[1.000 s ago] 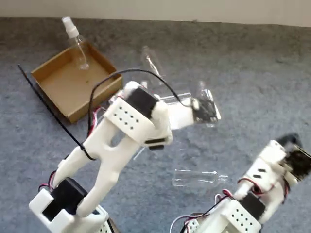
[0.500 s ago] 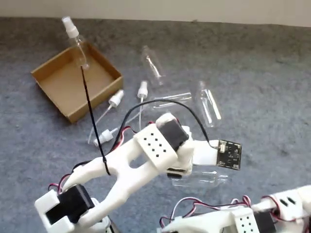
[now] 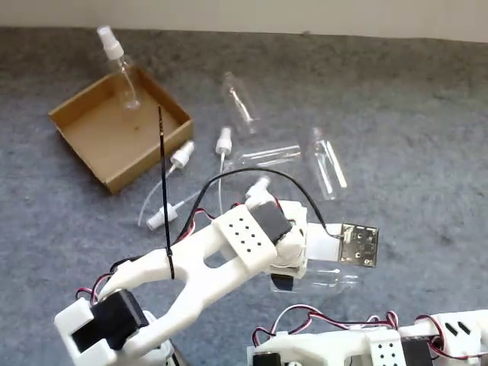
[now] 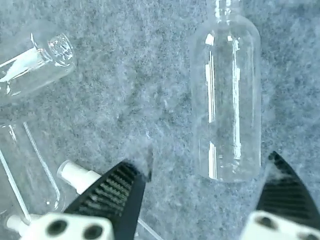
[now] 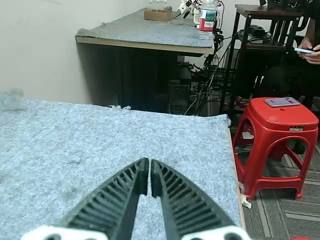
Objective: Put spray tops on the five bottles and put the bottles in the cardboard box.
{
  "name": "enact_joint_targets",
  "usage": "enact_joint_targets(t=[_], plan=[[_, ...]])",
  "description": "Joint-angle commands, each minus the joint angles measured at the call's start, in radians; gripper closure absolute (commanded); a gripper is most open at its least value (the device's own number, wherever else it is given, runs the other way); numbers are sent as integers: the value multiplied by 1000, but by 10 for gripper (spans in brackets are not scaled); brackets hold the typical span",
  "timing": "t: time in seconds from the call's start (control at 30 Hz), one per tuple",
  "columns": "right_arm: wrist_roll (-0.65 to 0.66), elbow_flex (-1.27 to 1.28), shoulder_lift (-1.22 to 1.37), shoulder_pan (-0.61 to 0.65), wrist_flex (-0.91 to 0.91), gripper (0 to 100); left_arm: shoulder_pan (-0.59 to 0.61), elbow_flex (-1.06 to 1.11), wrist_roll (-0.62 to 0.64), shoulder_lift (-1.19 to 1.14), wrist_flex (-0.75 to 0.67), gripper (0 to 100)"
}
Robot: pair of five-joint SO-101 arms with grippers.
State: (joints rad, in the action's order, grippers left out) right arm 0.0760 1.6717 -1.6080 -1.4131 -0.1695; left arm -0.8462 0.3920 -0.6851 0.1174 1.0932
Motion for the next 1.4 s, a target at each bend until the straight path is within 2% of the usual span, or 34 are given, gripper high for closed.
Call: enact_joint_targets(t=[0.0,0.2,0.43,0.5,0.63,0.7,1.13,1.27,1.37], plan=[[9,105,-12,-13,15,993,-41,53,-6,38,-106,687],[9,105,-12,-12,15,993,-96,154,-5,38,-222,691],[9,105,-5,-12,15,993,-67,257,-3,36,-367,697],[9,105,-5,-12,15,993,-62,268,-3,36,-381,739],[9,105,-5,-13,13,993,-61,269,-3,36,-385,867],[9,105,-5,-13,13,993,-61,271,-3,36,-385,891],[9,105,-5,-13,13,993,-61,272,-3,42,-377,896],[9,105,-4,-13,13,993,-38,263,-3,47,-290,896],[9,105,-10,-13,-7,993,-7,262,-6,50,-279,891]])
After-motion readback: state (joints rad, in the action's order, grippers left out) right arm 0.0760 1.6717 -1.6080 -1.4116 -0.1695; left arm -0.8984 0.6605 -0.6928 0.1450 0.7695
